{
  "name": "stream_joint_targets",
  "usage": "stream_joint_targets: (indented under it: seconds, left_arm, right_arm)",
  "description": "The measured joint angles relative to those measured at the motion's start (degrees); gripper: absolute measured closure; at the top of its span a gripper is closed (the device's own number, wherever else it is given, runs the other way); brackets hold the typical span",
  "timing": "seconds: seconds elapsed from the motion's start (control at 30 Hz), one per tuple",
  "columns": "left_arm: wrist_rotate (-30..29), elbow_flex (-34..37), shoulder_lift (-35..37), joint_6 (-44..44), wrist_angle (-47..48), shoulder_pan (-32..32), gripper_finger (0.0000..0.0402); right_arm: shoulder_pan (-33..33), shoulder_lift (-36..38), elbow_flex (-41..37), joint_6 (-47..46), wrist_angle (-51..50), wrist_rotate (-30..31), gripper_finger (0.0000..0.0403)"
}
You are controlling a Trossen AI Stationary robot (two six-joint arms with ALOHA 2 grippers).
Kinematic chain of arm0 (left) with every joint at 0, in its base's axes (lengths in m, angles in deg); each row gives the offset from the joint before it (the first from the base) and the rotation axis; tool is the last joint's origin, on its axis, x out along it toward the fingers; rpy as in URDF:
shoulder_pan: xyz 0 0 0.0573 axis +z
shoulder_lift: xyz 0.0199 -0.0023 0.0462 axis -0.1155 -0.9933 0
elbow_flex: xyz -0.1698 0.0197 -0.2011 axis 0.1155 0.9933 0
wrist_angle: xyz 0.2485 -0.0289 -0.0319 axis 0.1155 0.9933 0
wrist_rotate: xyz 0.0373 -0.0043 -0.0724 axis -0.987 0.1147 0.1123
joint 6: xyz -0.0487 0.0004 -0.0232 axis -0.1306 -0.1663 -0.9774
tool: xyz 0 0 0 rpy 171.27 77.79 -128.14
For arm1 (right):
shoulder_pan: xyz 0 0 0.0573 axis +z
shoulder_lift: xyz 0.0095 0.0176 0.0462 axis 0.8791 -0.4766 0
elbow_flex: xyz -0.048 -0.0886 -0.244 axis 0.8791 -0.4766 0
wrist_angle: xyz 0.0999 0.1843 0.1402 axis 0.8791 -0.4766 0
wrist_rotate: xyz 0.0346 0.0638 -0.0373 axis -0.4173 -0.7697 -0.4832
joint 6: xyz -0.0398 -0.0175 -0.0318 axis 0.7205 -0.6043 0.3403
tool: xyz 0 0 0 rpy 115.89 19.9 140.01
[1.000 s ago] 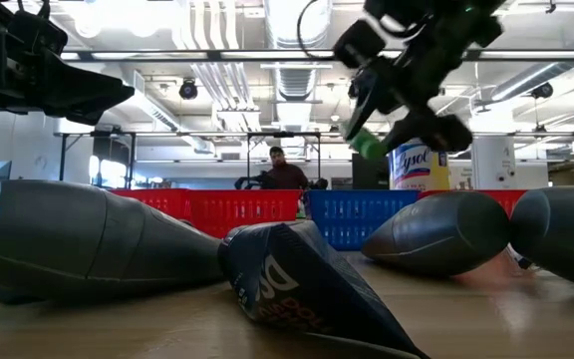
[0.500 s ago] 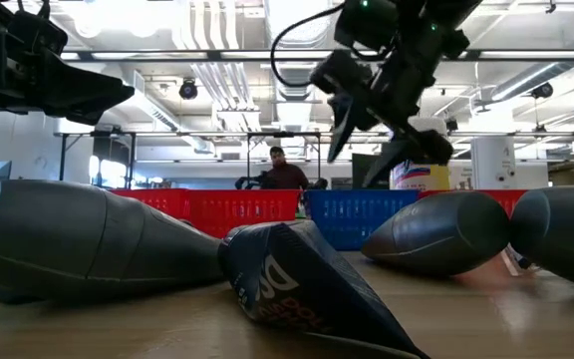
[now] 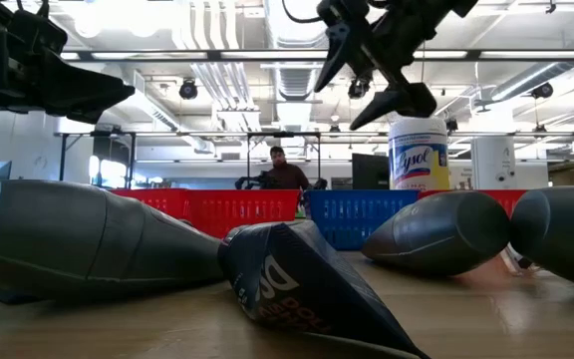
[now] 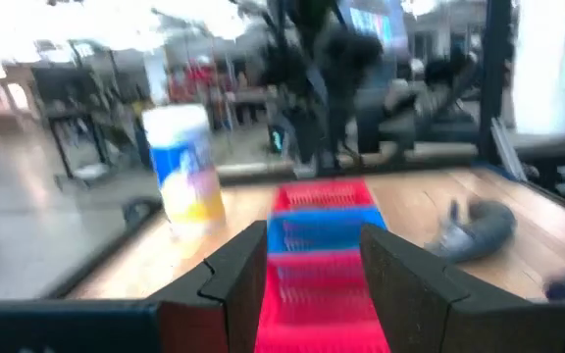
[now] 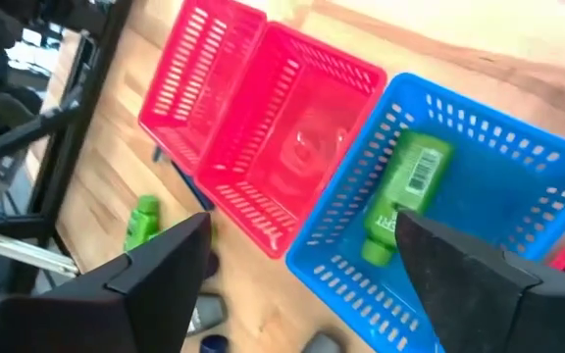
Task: Pick & Place Travel size toiletries
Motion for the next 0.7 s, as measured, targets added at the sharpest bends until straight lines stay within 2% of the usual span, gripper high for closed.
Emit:
stream_joint_targets:
  seconds: [0.27, 0.3, 0.37, 0.43, 0.57, 0.63, 0.7]
  left_arm:
    - [-0.4, 0.0, -0.3, -12.9, -18.0, 0.0, 0.0232]
    - [-0.4, 0.0, -0.3, -19.1, -20.4, -0.1, 0.0232]
    - [-1.0, 0.0, -0.3, -38.6, -25.8, -0.1, 0.0232]
    - [-5.8, -0.1, -0.3, -51.0, -29.3, 0.1, 0.0232]
    - [-16.9, -0.4, -0.3, -58.0, -29.0, 0.1, 0.0231]
    - [-19.0, -0.5, -0.3, -61.6, -29.3, 0.1, 0.0232]
    - [-18.4, -0.3, -0.5, -60.5, -29.1, 0.1, 0.0232]
  right_arm:
    - [1.6, 0.1, -0.9, -0.6, -2.3, 0.0, 0.0059]
    - [1.6, 0.1, -1.0, -0.8, -2.5, -0.1, 0.0058]
    - [1.6, 0.1, -1.0, -0.7, -2.8, -0.2, 0.0054]
    - [1.6, 0.1, -1.0, -0.7, -2.8, -0.4, 0.0053]
    - [1.9, 0.6, -1.0, -0.4, -2.9, -1.8, 0.006]
    - [2.0, 0.8, -1.0, 0.1, -3.2, -1.8, 0.0067]
    - [2.0, 0.9, -1.0, 0.6, -3.1, -1.8, 0.0073]
